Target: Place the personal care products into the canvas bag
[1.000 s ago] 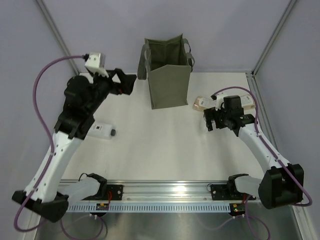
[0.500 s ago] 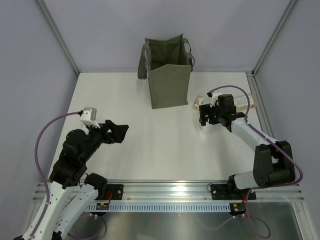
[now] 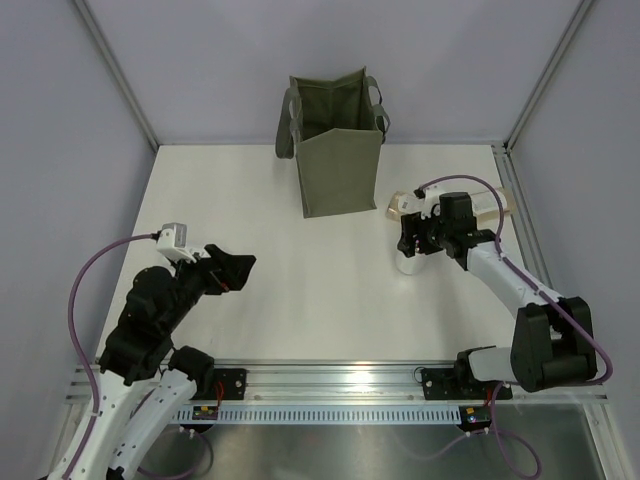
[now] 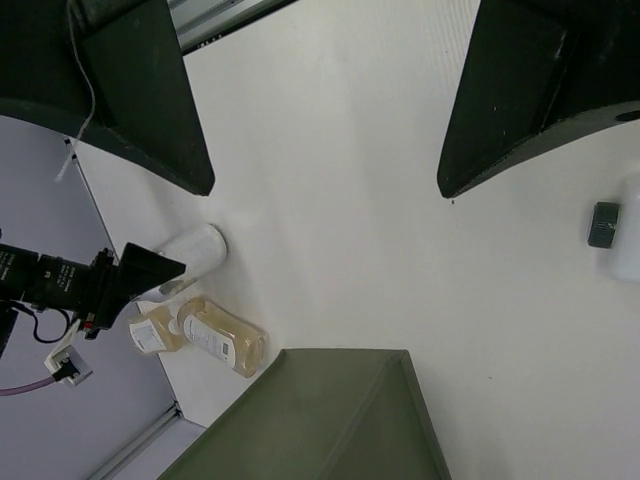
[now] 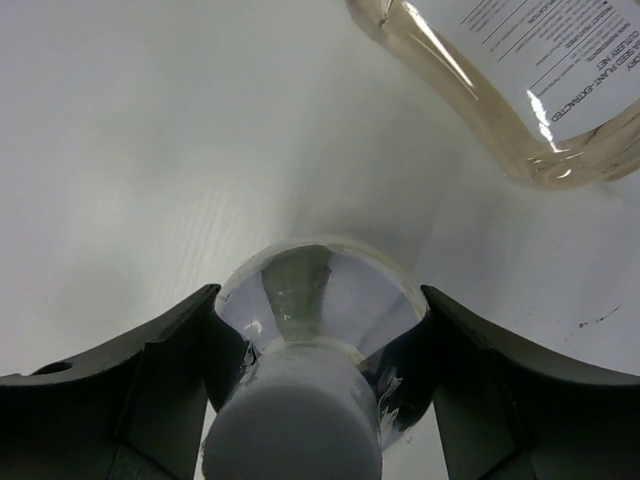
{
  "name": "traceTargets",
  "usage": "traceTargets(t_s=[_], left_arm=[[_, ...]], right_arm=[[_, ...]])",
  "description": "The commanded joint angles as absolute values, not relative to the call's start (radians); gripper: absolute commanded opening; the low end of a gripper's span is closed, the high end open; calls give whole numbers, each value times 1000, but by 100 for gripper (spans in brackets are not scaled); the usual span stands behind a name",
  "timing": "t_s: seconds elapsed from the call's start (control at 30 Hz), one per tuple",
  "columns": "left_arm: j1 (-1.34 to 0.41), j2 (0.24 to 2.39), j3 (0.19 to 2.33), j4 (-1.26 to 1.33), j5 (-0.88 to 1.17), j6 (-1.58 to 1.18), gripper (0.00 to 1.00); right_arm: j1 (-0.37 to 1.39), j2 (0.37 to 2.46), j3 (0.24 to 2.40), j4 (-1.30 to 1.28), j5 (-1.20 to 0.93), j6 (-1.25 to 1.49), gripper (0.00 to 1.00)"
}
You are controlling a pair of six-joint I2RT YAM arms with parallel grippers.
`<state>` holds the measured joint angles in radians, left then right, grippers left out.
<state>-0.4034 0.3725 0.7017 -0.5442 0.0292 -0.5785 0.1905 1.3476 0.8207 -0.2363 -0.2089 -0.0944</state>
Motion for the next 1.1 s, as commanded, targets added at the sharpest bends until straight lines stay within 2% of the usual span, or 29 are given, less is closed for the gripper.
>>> traceTargets(t_s=[0.0, 0.17, 0.4, 0.6, 0.63, 0.77, 0.8, 0.9, 1.07], left_arm=[[-399, 364, 701, -518, 21, -607, 99], [-399, 364, 709, -535, 5, -615, 99], [-399, 370, 706, -555, -32, -627, 99], [-399, 393, 695, -546, -69, -623, 99], [-399, 399, 690, -546, -74, -623, 99], [-399, 428, 689, -557, -115, -630, 99], [-399, 442, 690, -560, -126, -635, 99], [-399, 477, 696, -574, -175, -676, 99], [-399, 525, 689, -578, -245, -773, 99]], right_arm=[[190, 1236, 948, -261, -349, -101, 0], [190, 1267, 1155, -389, -498, 0, 0], [190, 1475, 1656, -443, -636, 182, 0], [195, 1771, 2150, -359, -660, 348, 0], [196, 1873, 2224, -347, -651, 394, 0], [213, 2175, 2729, -348, -547, 451, 0], [231, 2221, 2781, -336, -525, 443, 0], [280, 2289, 2728, -243, -466, 278, 0], [342, 2198, 2460, -216, -504, 97, 0]])
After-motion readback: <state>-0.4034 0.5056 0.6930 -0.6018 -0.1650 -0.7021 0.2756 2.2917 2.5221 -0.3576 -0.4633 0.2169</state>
